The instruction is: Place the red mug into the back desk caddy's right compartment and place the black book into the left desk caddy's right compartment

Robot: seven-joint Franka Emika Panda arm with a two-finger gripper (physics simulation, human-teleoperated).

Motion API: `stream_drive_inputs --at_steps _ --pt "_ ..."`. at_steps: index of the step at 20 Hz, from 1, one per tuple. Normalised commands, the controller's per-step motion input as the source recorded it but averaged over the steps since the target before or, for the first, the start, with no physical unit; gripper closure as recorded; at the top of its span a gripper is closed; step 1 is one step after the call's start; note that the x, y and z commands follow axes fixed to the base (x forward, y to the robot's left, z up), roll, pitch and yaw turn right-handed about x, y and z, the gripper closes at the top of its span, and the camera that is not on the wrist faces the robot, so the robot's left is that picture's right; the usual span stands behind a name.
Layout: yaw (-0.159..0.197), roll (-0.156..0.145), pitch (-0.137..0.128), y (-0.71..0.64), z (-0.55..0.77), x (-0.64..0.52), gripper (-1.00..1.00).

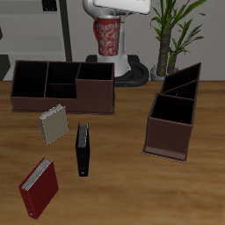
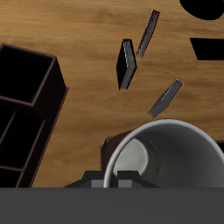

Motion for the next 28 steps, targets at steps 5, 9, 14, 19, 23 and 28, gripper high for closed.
stream_drive_inputs --at_steps 5,9,14,19,23,28 --pt "-0.030 -0.030 0.020 -0.23 -0.08 -0.15 1.00" --pt "-0.049 -0.036 0.018 -0.21 -0.09 -0.13 1.00" --pt "-0.044 0.019 0.028 0.02 -0.16 -0.17 1.00" --pt "0.003 0.030 0.017 0.09 -0.15 -0.03 1.00" --pt "-0.015 -0.007 0.000 -0.03 -0.06 0.14 1.00" --pt "-0.001 0.010 -0.027 -0.05 -0.06 0.13 1.00"
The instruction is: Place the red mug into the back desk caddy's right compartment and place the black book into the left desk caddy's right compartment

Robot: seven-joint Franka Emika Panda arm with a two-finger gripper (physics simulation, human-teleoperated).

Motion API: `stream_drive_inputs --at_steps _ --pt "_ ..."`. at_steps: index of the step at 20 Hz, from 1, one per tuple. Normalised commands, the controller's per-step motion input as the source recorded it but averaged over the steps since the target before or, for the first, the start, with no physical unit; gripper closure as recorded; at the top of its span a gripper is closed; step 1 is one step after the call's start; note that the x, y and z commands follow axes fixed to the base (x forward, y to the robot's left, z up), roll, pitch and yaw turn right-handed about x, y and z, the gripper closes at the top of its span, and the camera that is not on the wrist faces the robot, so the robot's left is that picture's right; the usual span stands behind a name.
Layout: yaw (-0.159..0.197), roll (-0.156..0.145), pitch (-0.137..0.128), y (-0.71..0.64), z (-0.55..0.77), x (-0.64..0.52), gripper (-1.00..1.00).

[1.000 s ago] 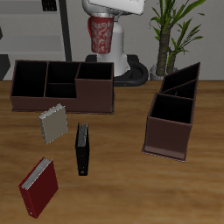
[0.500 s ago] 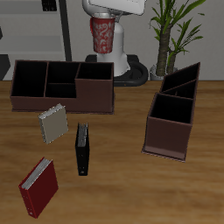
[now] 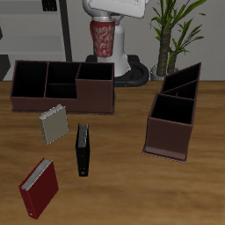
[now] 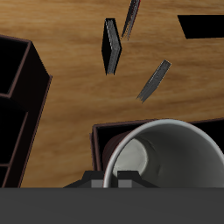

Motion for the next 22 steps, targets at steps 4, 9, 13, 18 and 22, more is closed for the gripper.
stream_drive_inputs --at_steps 4,9,13,18,22 --pt "-0.062 0.010 0.037 -0.05 -0.17 0.15 1.00" --pt "-0.011 0.022 0.018 0.05 -0.16 0.08 1.00" --pt "-0.026 0.001 0.027 -0.08 -0.22 0.11 1.00" --pt "-0.027 -0.008 0.005 -0.09 -0.18 0.07 1.00" --pt "-0.001 0.013 0.029 -0.01 -0.26 0.09 1.00"
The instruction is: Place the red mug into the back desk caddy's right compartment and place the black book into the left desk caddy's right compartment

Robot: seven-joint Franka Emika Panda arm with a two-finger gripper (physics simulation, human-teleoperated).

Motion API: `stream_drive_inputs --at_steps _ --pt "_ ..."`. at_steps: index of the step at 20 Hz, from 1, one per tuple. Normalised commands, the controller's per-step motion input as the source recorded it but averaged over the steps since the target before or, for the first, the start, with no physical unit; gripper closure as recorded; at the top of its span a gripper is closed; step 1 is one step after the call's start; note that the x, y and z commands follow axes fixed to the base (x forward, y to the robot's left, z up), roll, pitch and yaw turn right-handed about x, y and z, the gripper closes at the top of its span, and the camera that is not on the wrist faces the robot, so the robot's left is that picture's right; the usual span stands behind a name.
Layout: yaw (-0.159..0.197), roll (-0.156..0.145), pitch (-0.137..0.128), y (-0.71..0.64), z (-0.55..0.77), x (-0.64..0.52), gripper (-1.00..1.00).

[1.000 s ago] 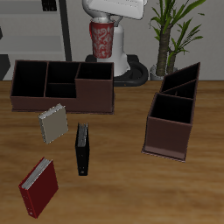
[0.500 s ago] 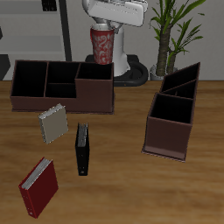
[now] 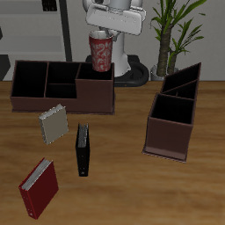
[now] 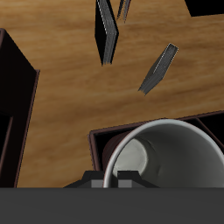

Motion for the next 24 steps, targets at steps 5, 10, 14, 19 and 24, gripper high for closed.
stream_drive_inputs --at_steps 5,10,14,19,24 --pt "-0.032 0.011 0.046 -0.03 -0.28 0.10 1.00" --pt "-0.056 0.032 -0.001 0.01 -0.11 -0.06 1.00" --pt "-0.035 0.023 -0.077 0.00 -0.03 -0.16 1.00" --pt "-0.054 0.016 -0.058 -0.06 -0.17 -0.10 1.00" --pt "-0.067 -0.032 0.025 -0.11 -0.26 0.12 1.00"
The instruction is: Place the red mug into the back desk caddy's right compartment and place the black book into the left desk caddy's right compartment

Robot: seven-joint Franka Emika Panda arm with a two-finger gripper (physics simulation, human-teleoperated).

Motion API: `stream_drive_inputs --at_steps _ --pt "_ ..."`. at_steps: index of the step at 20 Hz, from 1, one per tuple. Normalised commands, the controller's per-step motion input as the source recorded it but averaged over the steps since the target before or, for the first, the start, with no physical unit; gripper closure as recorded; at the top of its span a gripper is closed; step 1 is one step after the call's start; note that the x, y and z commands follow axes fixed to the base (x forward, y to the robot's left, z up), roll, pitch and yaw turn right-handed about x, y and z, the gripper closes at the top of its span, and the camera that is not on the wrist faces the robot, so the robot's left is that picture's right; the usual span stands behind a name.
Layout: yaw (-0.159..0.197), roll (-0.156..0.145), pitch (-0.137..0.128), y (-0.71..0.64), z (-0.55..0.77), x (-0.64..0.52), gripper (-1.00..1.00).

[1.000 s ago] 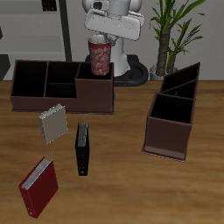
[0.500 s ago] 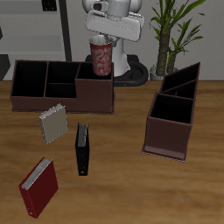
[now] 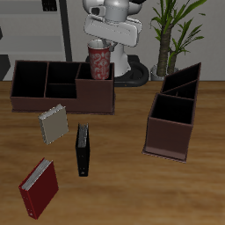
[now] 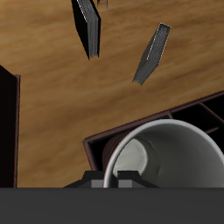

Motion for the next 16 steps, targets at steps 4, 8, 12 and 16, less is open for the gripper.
stream_drive_inputs --at_steps 4,8,12,16 --pt "-0.009 0.003 0.039 0.01 -0.23 0.04 1.00" --pt "-0.027 0.039 0.061 0.08 -0.21 -0.03 1.00" --pt "-0.017 0.053 0.059 0.09 -0.17 -0.05 1.00" --pt "-0.125 0.019 0.115 -0.09 -0.12 0.09 -1.00"
